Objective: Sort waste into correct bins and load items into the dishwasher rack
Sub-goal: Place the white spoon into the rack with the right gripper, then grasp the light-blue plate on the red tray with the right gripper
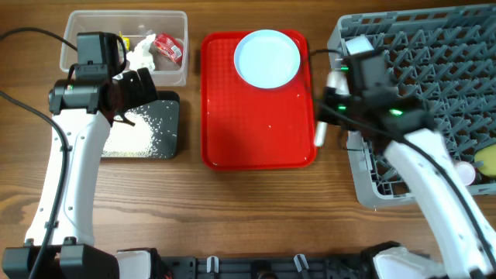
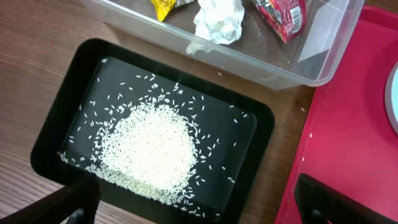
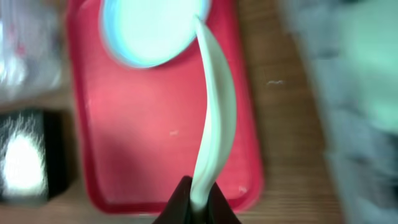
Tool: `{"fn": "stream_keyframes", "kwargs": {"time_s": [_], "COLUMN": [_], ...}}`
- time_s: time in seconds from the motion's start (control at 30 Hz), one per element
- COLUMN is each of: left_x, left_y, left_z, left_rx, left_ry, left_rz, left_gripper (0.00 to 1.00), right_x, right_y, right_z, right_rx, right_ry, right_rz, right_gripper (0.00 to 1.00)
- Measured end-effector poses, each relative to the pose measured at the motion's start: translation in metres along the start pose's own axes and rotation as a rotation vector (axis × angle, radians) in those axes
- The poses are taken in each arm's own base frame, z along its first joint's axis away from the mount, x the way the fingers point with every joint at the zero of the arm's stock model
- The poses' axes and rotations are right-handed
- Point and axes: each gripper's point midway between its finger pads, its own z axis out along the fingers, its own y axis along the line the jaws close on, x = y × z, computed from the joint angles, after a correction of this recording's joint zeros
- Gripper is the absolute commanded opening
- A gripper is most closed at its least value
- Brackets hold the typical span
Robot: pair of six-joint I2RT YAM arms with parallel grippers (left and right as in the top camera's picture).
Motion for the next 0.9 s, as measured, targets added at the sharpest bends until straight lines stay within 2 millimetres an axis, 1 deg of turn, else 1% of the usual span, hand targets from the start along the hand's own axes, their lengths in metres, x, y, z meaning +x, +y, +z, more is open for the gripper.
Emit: {"fn": "stream_keyframes", "kwargs": {"time_s": [0.03, 0.07, 0.13, 0.17, 0.23, 0.27, 0.33, 0.4, 0.43, 0.5, 0.53, 0.57, 0.6, 0.63, 0.77, 0.83, 0.9], "left_x": [0.0, 0.0, 0.0, 0.0, 0.0, 0.0, 0.0, 0.0, 0.0, 0.0, 0.0, 0.0, 0.0, 0.0, 0.0, 0.0, 0.0], "left_y": [0.0, 0.0, 0.0, 0.0, 0.0, 0.0, 0.0, 0.0, 0.0, 0.0, 0.0, 0.0, 0.0, 0.0, 0.0, 0.0, 0.0], "left_z": [0.0, 0.0, 0.0, 0.0, 0.0, 0.0, 0.0, 0.0, 0.0, 0.0, 0.0, 0.0, 0.0, 0.0, 0.0, 0.0, 0.0], "left_rx": [0.0, 0.0, 0.0, 0.0, 0.0, 0.0, 0.0, 0.0, 0.0, 0.0, 0.0, 0.0, 0.0, 0.0, 0.0, 0.0, 0.0], "left_ry": [0.0, 0.0, 0.0, 0.0, 0.0, 0.0, 0.0, 0.0, 0.0, 0.0, 0.0, 0.0, 0.0, 0.0, 0.0, 0.0, 0.0], "left_rz": [0.0, 0.0, 0.0, 0.0, 0.0, 0.0, 0.0, 0.0, 0.0, 0.0, 0.0, 0.0, 0.0, 0.0, 0.0, 0.0, 0.0], "left_gripper": [1.0, 1.0, 1.0, 1.0, 1.0, 1.0, 1.0, 1.0, 1.0, 1.0, 1.0, 1.0, 1.0, 1.0, 1.0, 1.0, 1.0], "right_x": [-0.006, -0.012, -0.019, -0.025, -0.031, -0.03, -0.019, 0.001, 0.011, 0.022, 0.035, 0.042, 0.046, 0.045, 0.033, 0.03, 0.008], "right_y": [-0.024, -0.044, -0.087, -0.123, -0.166, -0.194, -0.225, -0.256, -0.265, -0.272, -0.275, -0.276, -0.277, -0.278, -0.275, -0.268, -0.252], "right_z": [-0.014, -0.023, -0.035, -0.042, -0.054, -0.06, -0.062, -0.054, -0.045, -0.028, -0.015, -0.01, -0.007, -0.006, -0.003, -0.002, -0.01], "right_rx": [0.056, 0.1, 0.188, 0.255, 0.322, 0.366, 0.415, 0.463, 0.476, 0.48, 0.487, 0.491, 0.494, 0.493, 0.455, 0.409, 0.317], "right_ry": [-0.031, -0.057, -0.08, -0.099, -0.134, -0.148, -0.138, -0.104, -0.084, -0.067, -0.034, -0.018, -0.005, -0.012, -0.051, -0.041, -0.059], "right_rz": [0.063, 0.117, 0.229, 0.324, 0.439, 0.514, 0.597, 0.682, 0.705, 0.708, 0.721, 0.728, 0.738, 0.748, 0.738, 0.719, 0.64], "right_gripper": [0.04, 0.04, 0.04, 0.04, 0.04, 0.04, 0.04, 0.04, 0.04, 0.04, 0.13, 0.28, 0.41, 0.49, 0.51, 0.51, 0.51]}}
